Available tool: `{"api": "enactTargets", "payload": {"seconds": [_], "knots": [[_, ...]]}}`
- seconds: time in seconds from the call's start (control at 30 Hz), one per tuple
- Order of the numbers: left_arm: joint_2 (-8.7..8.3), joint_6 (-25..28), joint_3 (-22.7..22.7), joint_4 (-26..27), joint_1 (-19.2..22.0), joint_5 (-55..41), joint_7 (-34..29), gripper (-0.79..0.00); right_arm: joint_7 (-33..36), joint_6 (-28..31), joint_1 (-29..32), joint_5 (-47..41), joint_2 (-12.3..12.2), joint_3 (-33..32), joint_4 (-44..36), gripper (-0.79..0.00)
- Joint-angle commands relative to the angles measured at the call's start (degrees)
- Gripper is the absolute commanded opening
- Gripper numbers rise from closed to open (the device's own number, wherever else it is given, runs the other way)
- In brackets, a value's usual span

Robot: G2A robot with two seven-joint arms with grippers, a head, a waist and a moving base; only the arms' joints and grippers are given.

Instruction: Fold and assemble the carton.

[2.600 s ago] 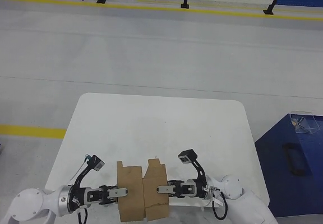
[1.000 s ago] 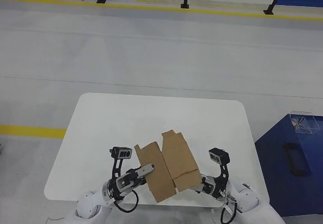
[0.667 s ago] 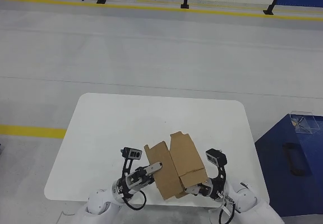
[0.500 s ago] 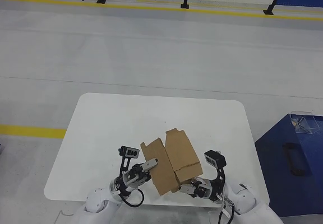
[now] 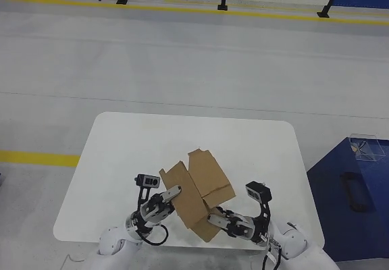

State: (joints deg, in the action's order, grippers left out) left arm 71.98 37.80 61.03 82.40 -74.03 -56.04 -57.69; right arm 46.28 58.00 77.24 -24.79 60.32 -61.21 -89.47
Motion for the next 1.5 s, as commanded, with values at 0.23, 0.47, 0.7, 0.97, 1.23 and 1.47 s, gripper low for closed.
{"api": "enactTargets", "payload": {"seconds": [0.23, 0.47, 0.7, 0.97, 1.23, 1.47], "knots": [[-0.13, -0.3, 3.8, -2.8, -0.3, -2.9, -0.8, 0.000, -0.5, -6.9, -1.9, -1.8, -0.1, -0.9, 3.9, -0.785], [-0.70, 0.2, 10.4, -6.7, -0.8, -9.4, -4.7, 0.000, 2.5, -16.4, -0.9, 4.7, -1.6, -5.4, 2.2, -0.785], [-0.83, 3.1, 13.9, -6.8, -0.5, -7.9, -5.7, 0.000, 1.2, -20.0, 0.0, 10.2, -2.0, -6.8, 0.0, -0.785], [-0.91, 3.5, 14.9, -5.5, -0.6, -6.2, -5.3, 0.000, 1.2, -20.0, 0.0, 10.2, -2.0, -6.8, 0.0, -0.785], [-0.91, 3.5, 14.9, -5.5, -0.6, -6.2, -5.3, 0.000, 1.2, -20.0, 0.0, 10.2, -2.0, -6.8, 0.0, -0.785], [-2.48, 8.0, 21.9, 1.0, 0.3, 13.1, -0.8, 0.000, -6.9, -23.2, 2.6, 41.3, -2.6, -9.6, -9.9, -0.785]]}}
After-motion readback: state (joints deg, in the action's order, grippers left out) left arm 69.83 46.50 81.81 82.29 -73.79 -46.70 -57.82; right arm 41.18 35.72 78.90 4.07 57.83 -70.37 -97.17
